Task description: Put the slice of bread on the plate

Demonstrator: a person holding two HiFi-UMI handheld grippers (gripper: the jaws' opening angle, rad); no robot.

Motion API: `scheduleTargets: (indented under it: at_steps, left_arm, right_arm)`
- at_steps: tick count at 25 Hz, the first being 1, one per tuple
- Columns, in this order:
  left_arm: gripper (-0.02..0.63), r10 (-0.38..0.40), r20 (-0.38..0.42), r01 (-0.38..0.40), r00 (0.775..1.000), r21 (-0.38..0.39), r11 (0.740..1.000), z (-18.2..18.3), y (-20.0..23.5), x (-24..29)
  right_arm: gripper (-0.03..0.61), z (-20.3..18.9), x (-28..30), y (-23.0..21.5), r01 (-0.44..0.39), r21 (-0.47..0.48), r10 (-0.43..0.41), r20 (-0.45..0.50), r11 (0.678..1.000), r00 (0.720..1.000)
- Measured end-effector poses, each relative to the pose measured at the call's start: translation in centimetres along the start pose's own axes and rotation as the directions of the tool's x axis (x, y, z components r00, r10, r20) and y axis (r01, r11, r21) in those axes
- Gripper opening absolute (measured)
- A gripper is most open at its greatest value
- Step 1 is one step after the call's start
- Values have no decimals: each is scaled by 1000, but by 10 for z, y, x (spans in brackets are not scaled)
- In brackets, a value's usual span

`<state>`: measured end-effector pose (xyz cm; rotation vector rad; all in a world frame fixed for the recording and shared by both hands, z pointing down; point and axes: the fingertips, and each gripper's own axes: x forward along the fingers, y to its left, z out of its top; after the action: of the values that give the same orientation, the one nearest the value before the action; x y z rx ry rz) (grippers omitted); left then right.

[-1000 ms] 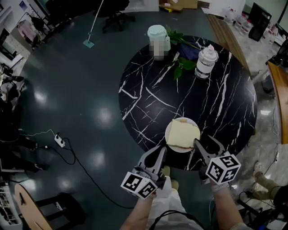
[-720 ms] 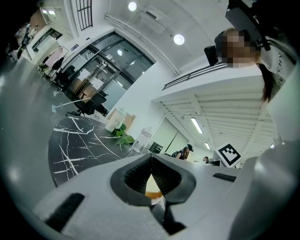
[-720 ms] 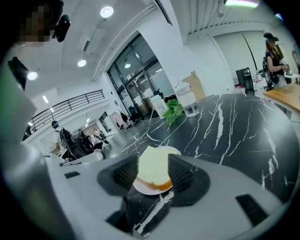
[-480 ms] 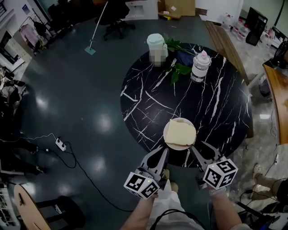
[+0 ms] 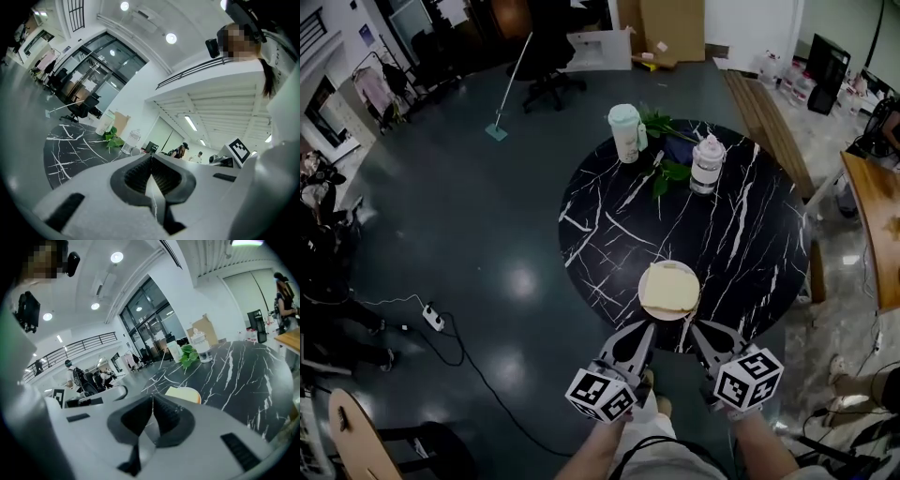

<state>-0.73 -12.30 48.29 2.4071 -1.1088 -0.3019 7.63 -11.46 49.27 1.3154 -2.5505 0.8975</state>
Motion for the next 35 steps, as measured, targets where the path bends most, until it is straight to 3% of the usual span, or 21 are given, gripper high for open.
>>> scheduleTargets:
  at_steps: [10,35]
  left_arm:
    - [6,-19,-15,20,1000,65,998,23,-37,-4]
    - [6,-35,-15,36,999,61,998,23,-50,-1]
  right_arm:
    - [11,20,-31,39,-26,-31,28,62,999,998]
    - [9,23,-41,43,-14,-53,18,70,999,997]
